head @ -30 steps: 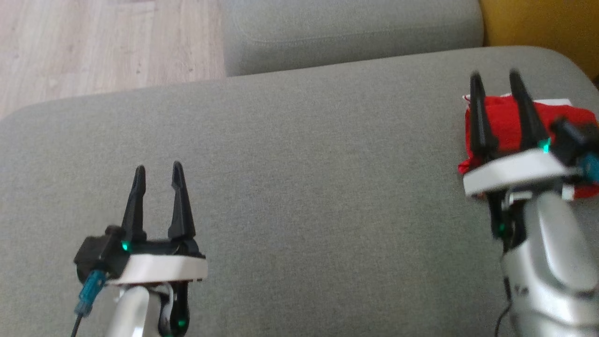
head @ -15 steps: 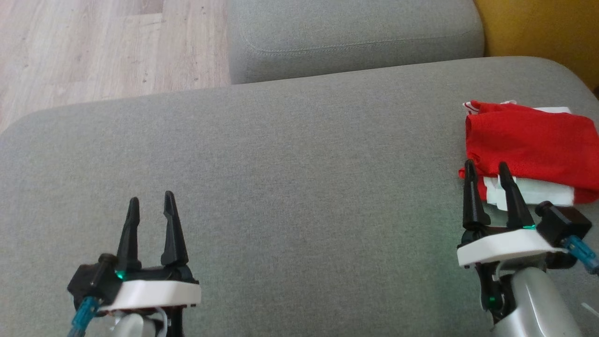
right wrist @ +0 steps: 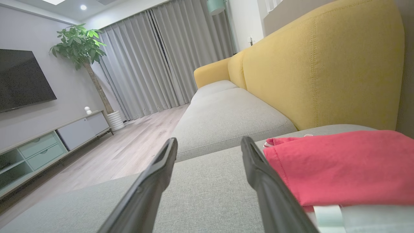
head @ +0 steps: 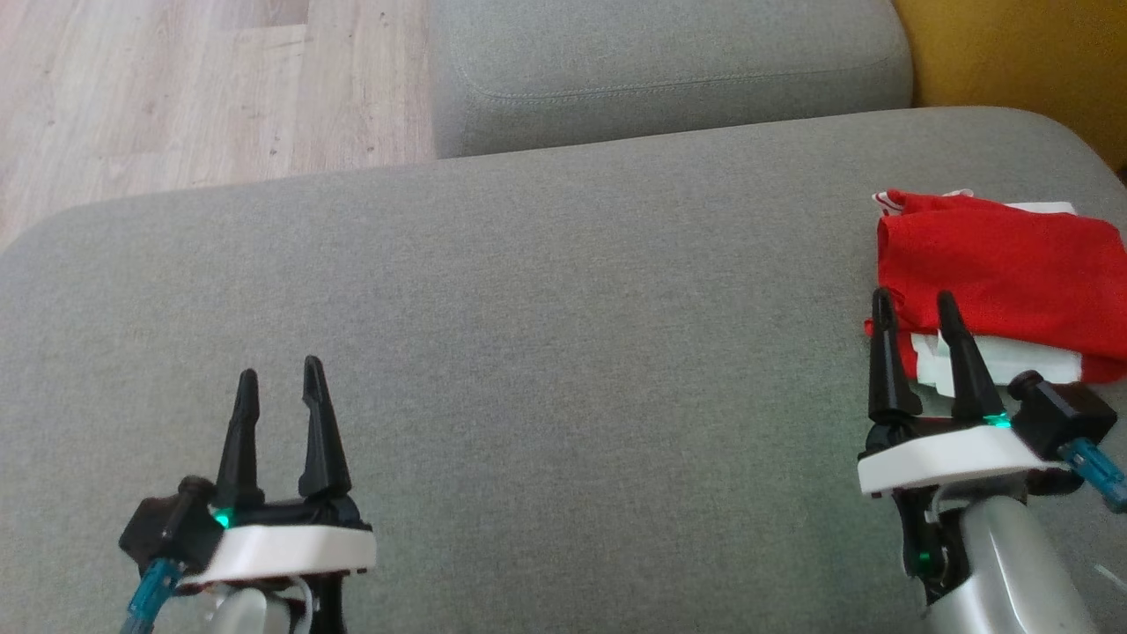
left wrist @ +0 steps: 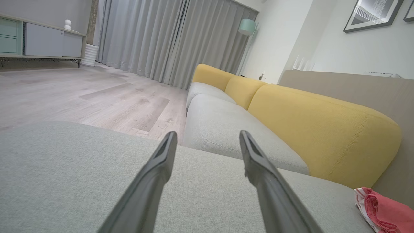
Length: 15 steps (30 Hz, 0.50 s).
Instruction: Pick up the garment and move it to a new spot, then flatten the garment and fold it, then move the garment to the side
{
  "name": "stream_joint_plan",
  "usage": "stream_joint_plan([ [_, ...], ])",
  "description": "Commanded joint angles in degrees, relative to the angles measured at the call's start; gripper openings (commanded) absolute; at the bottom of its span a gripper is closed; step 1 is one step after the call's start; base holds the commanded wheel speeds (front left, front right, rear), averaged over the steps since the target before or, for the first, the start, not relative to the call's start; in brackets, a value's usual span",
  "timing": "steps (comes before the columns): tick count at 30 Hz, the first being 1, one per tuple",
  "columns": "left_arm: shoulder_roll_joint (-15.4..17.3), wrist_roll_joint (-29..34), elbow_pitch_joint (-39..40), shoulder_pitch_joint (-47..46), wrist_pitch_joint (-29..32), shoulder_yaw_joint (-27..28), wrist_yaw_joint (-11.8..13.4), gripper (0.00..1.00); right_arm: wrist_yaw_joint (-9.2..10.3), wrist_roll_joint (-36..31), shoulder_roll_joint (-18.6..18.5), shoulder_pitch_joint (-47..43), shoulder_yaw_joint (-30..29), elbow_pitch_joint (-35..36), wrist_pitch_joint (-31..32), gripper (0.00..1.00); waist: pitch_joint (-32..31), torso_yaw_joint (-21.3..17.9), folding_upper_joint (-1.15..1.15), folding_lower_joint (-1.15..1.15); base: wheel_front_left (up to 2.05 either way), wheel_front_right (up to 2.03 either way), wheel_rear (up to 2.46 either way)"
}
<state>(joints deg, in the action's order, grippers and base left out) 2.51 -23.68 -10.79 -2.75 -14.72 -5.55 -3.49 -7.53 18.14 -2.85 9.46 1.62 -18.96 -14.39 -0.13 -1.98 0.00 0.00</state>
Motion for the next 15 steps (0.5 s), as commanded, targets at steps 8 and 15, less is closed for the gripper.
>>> stream_joint_plan([
  [8, 0.4, -1.3, 2.2, -1.4, -0.3, 2.2, -0.5, 1.0, 0.04, 0.8, 0.0, 0.8, 2.3, 2.1, -0.6, 1.0, 0.3, -0.1, 0.0, 0.0, 0.0, 0.0, 0.0],
  [15, -0.1, -2.1, -3.0, 1.1, 0.3, 0.1, -0.6, 0.0, 0.0, 1.5, 0.2, -2.0, 0.7, -2.8, 0.3, 0.0, 0.3, -0.1, 0.0, 0.0, 0.0, 0.0, 0.0],
])
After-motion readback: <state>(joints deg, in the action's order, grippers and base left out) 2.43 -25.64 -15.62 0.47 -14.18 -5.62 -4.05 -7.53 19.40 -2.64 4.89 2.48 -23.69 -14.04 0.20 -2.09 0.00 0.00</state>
